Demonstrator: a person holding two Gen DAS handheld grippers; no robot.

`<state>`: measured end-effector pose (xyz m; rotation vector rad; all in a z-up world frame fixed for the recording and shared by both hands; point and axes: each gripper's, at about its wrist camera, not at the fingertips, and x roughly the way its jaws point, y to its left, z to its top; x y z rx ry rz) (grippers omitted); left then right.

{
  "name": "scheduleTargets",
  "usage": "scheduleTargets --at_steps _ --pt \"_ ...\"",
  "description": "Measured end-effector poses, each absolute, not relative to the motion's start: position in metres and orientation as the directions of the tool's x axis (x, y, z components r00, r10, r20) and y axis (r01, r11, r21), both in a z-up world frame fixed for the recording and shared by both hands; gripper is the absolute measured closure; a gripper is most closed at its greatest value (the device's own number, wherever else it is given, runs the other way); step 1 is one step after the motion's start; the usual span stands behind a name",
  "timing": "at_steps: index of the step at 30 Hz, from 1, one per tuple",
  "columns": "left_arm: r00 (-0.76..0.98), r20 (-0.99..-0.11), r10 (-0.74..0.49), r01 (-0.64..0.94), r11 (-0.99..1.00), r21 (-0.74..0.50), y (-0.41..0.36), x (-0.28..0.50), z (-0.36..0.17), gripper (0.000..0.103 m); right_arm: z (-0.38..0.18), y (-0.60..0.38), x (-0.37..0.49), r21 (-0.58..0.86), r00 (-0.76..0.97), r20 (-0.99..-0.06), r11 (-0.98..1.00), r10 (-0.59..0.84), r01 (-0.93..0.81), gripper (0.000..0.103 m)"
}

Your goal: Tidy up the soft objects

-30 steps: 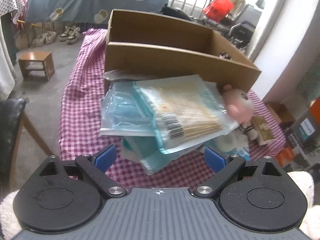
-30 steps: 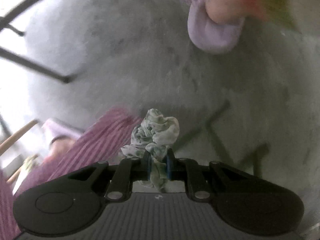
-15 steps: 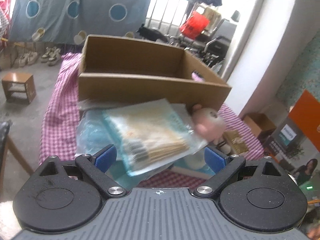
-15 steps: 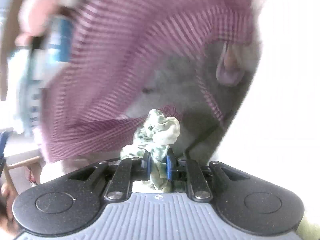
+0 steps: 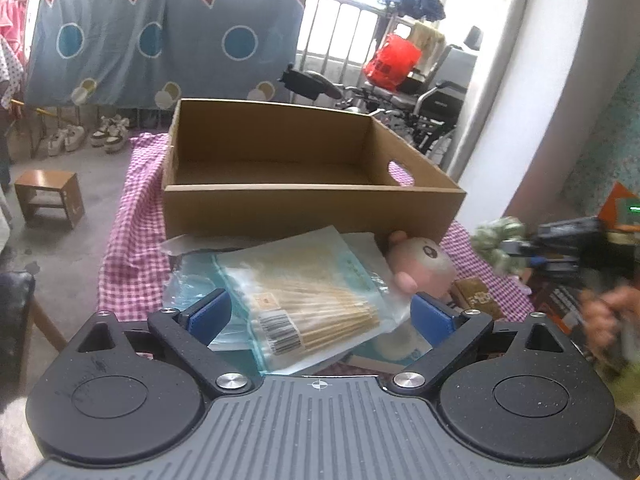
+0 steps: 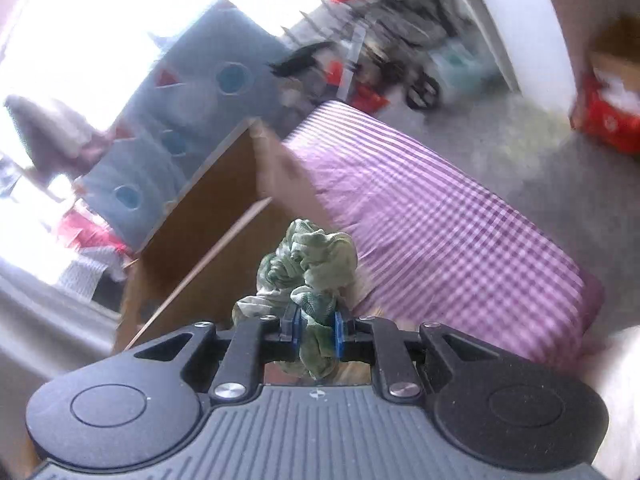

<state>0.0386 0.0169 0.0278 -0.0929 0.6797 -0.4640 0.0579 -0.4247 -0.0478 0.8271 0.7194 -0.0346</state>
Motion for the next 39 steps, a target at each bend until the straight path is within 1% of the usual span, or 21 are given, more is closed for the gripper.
scheduleTargets --at_steps 2,5,6,7,9,11,12,13,14,17,20,22,24,26,27,28,29,32,35,37,39 --pt "0.687 -0.590 -0.424 0.369 0.903 -0.219 0.017 0.041 0.028 0.006 -0.074 -0.443 0.089 0.675 0.739 -0.625 0.649 0.251 0.351 0.086" --pt "0.689 -0.600 -0.406 0.360 0.911 -0.203 0.017 0.045 0.026 0.006 -0.111 -0.465 0.112 0.692 0.701 -0.656 0.594 0.279 0.411 0.084" --pt "0.688 -0.604 -0.403 0.363 0.911 -0.195 0.016 0.047 0.024 0.006 -0.120 -0.470 0.117 0.686 0.688 -0.672 0.579 0.272 0.441 0.084" --pt "0.687 -0.610 -0.396 0.361 0.914 -0.186 0.015 0.048 0.023 0.006 -0.122 -0.474 0.118 0.711 0.703 -0.649 0.560 0.289 0.425 0.080" --pt "0.677 -0.625 -0.389 0.361 0.915 -0.178 0.012 0.051 0.022 0.005 -0.123 -0.473 0.118 0.701 0.696 -0.658 0.571 0.287 0.427 0.079" --pt "0.665 -0.632 -0.398 0.370 0.910 -0.185 0.011 0.052 0.020 0.005 -0.116 -0.473 0.114 0.657 0.682 -0.685 0.622 0.257 0.426 0.066" --pt "0.660 -0.635 -0.402 0.376 0.908 -0.184 0.010 0.052 0.019 0.005 -0.112 -0.473 0.112 0.630 0.680 -0.696 0.651 0.232 0.423 0.048" --pt "0.659 -0.636 -0.402 0.379 0.908 -0.181 0.010 0.052 0.018 0.005 -0.103 -0.468 0.106 0.603 0.680 -0.704 0.678 0.204 0.421 0.033" --pt "0.662 -0.636 -0.397 0.378 0.909 -0.174 0.009 0.052 0.018 0.005 -0.097 -0.463 0.102 0.570 0.686 -0.708 0.711 0.169 0.412 0.032" --pt "0.661 -0.636 -0.398 0.377 0.909 -0.176 0.009 0.052 0.019 0.005 -0.075 -0.452 0.084 0.477 0.706 -0.704 0.787 0.076 0.391 0.032" --pt "0.663 -0.636 -0.396 0.378 0.910 -0.172 0.011 0.053 0.019 0.005 -0.045 -0.427 0.063 0.453 0.777 -0.627 0.839 0.060 0.300 0.032" --pt "0.663 -0.644 -0.382 0.369 0.915 -0.162 0.011 0.055 0.017 0.005 -0.032 -0.404 0.058 0.491 0.816 -0.559 0.852 0.150 0.180 0.031" --pt "0.654 -0.660 -0.371 0.354 0.920 -0.167 0.011 0.059 0.013 0.006 -0.025 -0.378 0.058 0.593 0.814 -0.477 0.805 0.331 0.021 0.032" --pt "0.646 -0.670 -0.366 0.340 0.924 -0.176 0.014 0.061 0.010 0.007 -0.028 -0.356 0.063 0.690 0.758 -0.421 0.719 0.498 -0.089 0.036" --pt "0.644 -0.671 -0.368 0.337 0.924 -0.183 0.016 0.061 0.009 0.009 -0.032 -0.345 0.067 0.731 0.719 -0.407 0.673 0.563 -0.113 0.042" --pt "0.642 -0.671 -0.372 0.337 0.922 -0.189 0.017 0.061 0.008 0.010 -0.039 -0.335 0.073 0.762 0.677 -0.404 0.636 0.614 -0.121 0.049" --pt "0.640 -0.670 -0.376 0.337 0.921 -0.195 0.019 0.062 0.006 0.011 -0.045 -0.326 0.078 0.779 0.645 -0.413 0.616 0.643 -0.116 0.051" --pt "0.625 -0.670 -0.400 0.339 0.913 -0.228 0.021 0.066 0.002 0.020 -0.055 -0.310 0.090 0.773 0.607 -0.450 0.626 0.655 -0.102 0.052" --pt "0.604 -0.673 -0.426 0.350 0.901 -0.255 0.021 0.074 -0.002 0.025 -0.057 -0.296 0.100 0.758 0.585 -0.485 0.646 0.651 -0.091 0.052" --pt "0.597 -0.686 -0.415 0.353 0.904 -0.239 0.017 0.078 -0.006 0.034 -0.056 -0.288 0.107 0.728 0.579 -0.523 0.681 0.625 -0.077 0.052" --pt "0.586 -0.696 -0.416 0.356 0.903 -0.240 0.016 0.082 -0.009 0.036 -0.056 -0.279 0.113 0.684 0.575 -0.569 0.727 0.588 -0.066 0.052"
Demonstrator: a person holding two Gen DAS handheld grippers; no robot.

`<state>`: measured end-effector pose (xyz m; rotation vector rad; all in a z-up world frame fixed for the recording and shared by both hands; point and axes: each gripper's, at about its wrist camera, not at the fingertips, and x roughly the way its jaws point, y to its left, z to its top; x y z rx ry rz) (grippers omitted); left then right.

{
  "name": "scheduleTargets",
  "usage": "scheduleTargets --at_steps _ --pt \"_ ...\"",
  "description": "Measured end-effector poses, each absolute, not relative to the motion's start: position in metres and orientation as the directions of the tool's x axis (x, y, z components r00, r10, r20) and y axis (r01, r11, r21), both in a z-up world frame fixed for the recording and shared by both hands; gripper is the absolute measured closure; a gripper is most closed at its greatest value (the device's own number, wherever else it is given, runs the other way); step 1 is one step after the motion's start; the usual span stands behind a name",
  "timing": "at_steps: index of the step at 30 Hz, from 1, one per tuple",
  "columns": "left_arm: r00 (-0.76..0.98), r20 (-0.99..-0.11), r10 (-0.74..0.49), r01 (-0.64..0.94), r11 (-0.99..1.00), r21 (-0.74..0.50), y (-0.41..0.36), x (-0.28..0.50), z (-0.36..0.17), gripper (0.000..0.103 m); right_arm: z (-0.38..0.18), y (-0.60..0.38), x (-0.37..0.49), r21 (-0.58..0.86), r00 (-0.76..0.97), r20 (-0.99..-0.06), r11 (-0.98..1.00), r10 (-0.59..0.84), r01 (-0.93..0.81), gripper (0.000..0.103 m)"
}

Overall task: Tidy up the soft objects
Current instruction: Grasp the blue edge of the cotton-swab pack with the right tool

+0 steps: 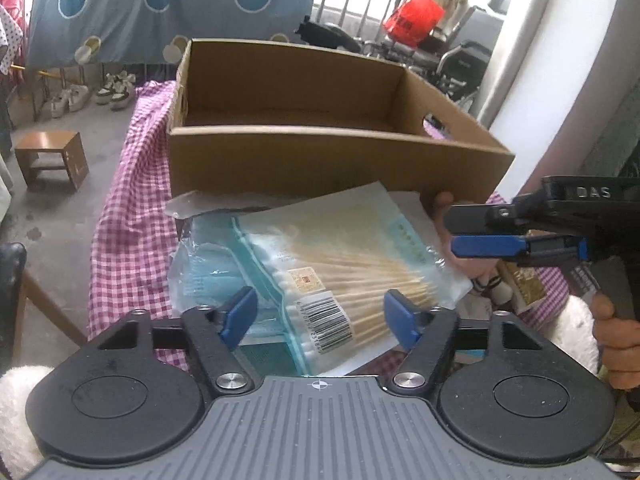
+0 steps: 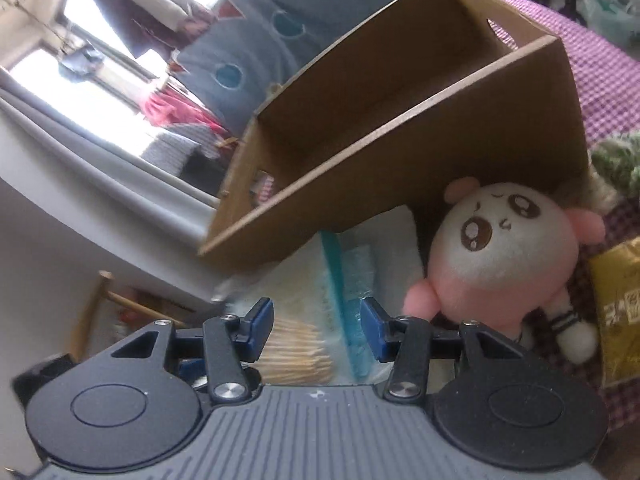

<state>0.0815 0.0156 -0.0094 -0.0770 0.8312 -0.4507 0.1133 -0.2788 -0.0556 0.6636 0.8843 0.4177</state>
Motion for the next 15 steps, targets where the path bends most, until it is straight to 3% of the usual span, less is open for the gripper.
scheduleTargets --at_steps 11,15 --pt "0.553 -0.698 -0.454 0.347 0.888 -0.303 0.021 0.093 -0.018 0.034 -0.054 -0.238 0.123 0.606 0.547 -0.644 0.793 0.534 -0.061 0.050" --pt "0.557 -0.686 -0.468 0.352 0.881 -0.314 0.024 0.093 -0.018 0.034 -0.042 -0.246 0.112 0.599 0.575 -0.625 0.797 0.527 -0.079 0.059"
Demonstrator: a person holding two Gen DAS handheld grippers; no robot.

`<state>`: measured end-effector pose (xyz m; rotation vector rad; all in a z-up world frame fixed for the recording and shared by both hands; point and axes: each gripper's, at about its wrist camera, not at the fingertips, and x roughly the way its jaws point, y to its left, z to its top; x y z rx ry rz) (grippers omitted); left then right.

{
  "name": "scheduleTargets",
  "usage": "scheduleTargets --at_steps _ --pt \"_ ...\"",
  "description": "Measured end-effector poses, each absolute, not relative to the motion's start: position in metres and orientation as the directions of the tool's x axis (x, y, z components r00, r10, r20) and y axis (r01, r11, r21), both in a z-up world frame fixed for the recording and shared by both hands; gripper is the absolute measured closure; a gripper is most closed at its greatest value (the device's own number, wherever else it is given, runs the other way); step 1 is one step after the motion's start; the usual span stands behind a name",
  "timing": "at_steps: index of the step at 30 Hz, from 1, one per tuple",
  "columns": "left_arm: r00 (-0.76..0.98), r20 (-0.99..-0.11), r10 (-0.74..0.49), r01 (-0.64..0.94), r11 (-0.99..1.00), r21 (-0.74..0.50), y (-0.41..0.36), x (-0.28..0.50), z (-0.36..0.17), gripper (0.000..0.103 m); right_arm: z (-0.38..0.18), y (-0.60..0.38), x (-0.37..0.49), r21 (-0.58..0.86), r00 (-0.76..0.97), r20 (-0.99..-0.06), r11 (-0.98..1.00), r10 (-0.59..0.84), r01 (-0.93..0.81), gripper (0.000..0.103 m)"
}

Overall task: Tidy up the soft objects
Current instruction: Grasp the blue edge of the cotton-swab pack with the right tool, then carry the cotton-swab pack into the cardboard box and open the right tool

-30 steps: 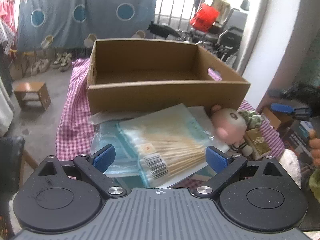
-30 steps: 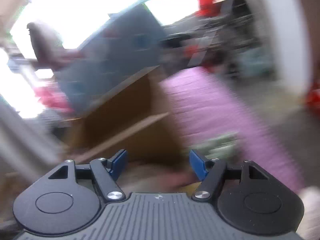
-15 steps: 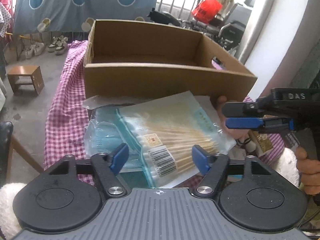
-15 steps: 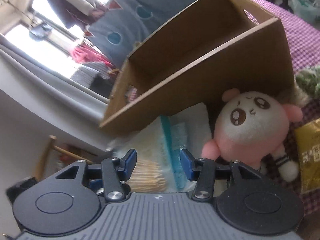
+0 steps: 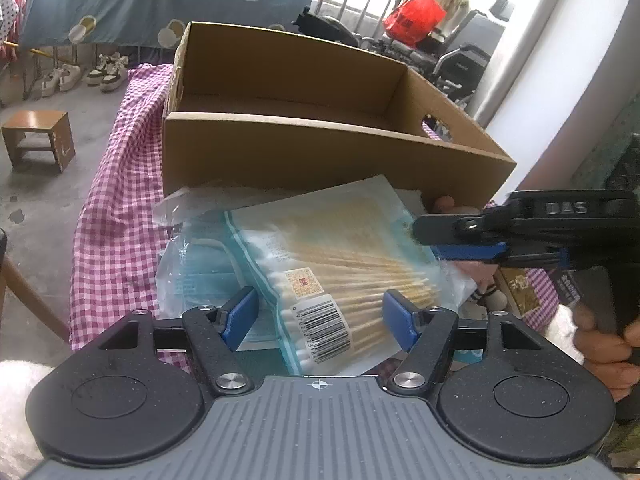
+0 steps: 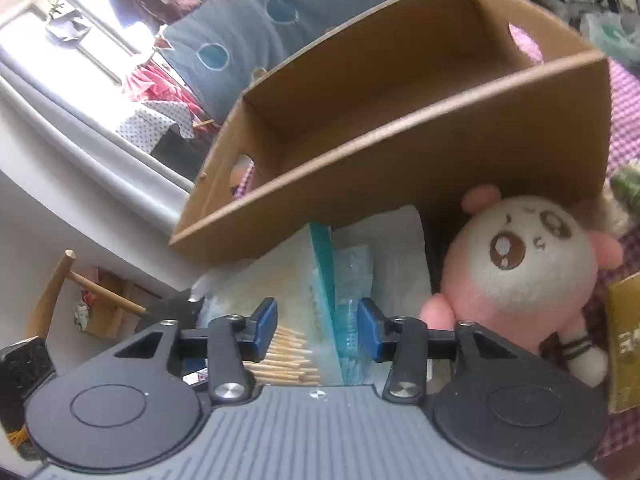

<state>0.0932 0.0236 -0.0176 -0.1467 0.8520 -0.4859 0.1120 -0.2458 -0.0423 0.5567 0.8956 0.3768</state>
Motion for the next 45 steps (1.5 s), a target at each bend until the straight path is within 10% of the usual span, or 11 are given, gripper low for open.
scheduleTargets --at_steps 23,30,45 --pt "0.561 -0.652 -0.510 0.367 0.859 -0.356 0.029 0.095 -0.025 0.030 -0.040 -0.231 0.118 0.660 0.560 -0.538 0.728 0.630 -0.185 0.069" --pt "0.578 -0.643 -0.502 0.324 0.865 -0.384 0.036 0.097 -0.023 0.043 -0.054 -0.226 0.126 0.654 0.559 -0.550 0.736 0.620 -0.173 0.092" --pt "0.716 -0.521 -0.465 0.327 0.883 -0.337 0.045 0.078 0.058 0.051 0.016 -0.233 0.106 0.630 0.624 -0.381 0.686 0.682 -0.365 0.095"
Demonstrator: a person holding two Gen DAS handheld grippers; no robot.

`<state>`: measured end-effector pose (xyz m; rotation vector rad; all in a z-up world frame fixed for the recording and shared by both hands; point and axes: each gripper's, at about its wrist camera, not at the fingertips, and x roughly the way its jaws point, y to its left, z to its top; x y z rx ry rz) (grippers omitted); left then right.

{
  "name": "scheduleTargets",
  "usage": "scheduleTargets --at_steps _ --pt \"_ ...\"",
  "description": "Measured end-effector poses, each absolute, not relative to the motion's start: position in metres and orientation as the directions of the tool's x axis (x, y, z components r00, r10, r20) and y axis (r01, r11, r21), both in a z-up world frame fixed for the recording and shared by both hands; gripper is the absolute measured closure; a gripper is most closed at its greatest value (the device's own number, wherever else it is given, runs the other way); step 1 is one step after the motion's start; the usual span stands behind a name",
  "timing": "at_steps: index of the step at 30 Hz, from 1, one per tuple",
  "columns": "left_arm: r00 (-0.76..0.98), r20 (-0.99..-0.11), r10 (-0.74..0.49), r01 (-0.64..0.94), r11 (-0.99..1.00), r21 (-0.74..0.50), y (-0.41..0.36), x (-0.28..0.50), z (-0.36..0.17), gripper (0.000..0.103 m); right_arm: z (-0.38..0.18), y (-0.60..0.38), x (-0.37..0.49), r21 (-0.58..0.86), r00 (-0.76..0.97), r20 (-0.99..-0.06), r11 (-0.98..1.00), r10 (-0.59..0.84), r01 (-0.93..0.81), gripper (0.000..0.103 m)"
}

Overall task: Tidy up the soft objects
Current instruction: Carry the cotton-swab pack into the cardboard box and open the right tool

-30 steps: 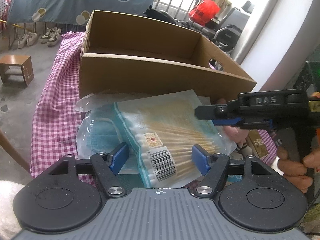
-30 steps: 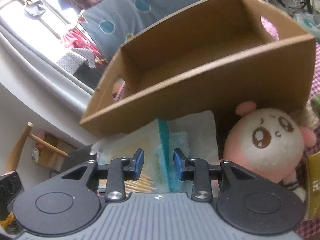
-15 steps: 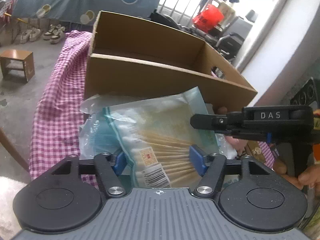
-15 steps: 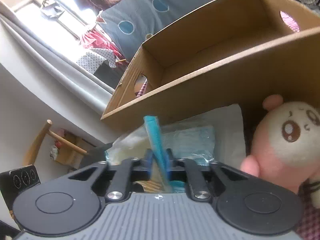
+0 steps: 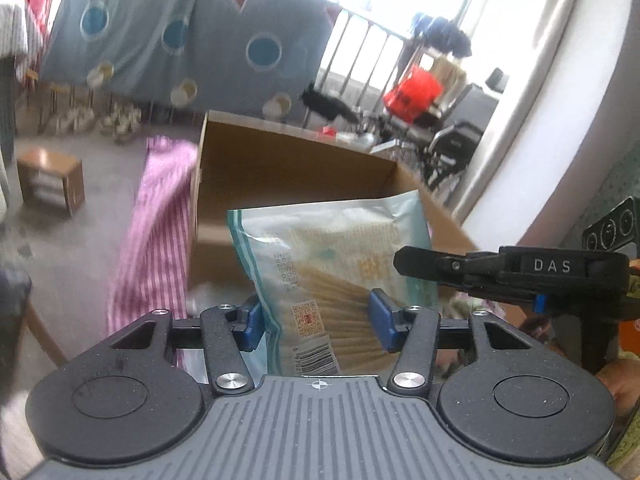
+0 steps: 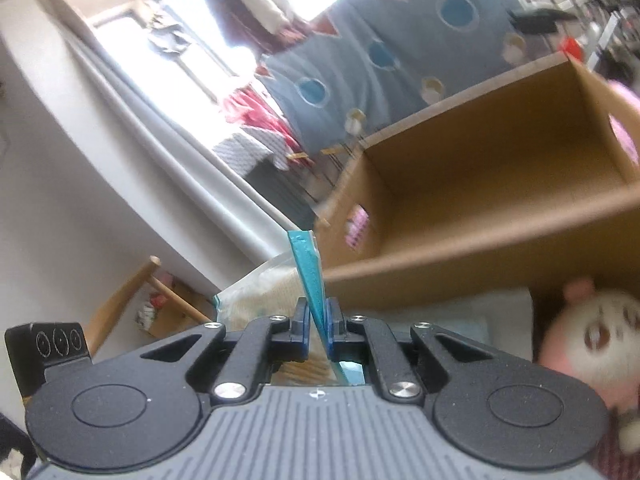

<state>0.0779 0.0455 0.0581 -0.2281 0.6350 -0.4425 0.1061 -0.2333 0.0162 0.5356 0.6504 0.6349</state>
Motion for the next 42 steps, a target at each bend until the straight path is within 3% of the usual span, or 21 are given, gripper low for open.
scheduleTargets --at_steps 4,9,15,23,27,31,37,42 --pt "0.759 -0.479 -0.440 0.351 0.897 -0.268 0.041 0.097 0.091 0.050 0.048 -0.231 0.123 0.588 0.635 -0.332 0.679 0.698 -0.439 0.095" --pt "0.761 -0.464 -0.453 0.401 0.891 -0.213 0.030 0.142 0.111 0.050 0.068 -0.228 0.180 0.587 0.622 -0.342 0.677 0.704 -0.443 0.095" --pt "0.720 -0.559 -0.410 0.409 0.902 -0.136 -0.002 0.226 0.102 0.050 0.056 -0.231 0.269 0.640 0.569 -0.421 0.676 0.706 -0.365 0.095" --pt "0.616 -0.706 -0.348 0.386 0.915 -0.114 -0.025 0.307 0.055 0.049 -0.008 -0.236 0.375 0.711 0.436 -0.562 0.680 0.703 -0.181 0.095" --pt "0.606 -0.749 -0.267 0.365 0.930 -0.036 -0.029 0.322 0.038 0.030 -0.038 -0.231 0.408 0.725 0.368 -0.607 0.680 0.704 -0.107 0.095" --pt "0.627 -0.747 -0.223 0.355 0.935 0.019 -0.029 0.321 0.034 0.022 -0.069 -0.215 0.433 0.695 0.295 -0.677 0.718 0.674 -0.045 0.095" --pt "0.646 -0.722 -0.248 0.352 0.936 -0.007 -0.024 0.316 0.046 0.019 -0.097 -0.188 0.450 0.602 0.216 -0.776 0.798 0.593 -0.029 0.096" --pt "0.674 -0.679 -0.290 0.342 0.938 -0.061 -0.010 0.307 0.062 0.011 -0.098 -0.177 0.453 0.612 0.238 -0.766 0.791 0.597 -0.011 0.096"
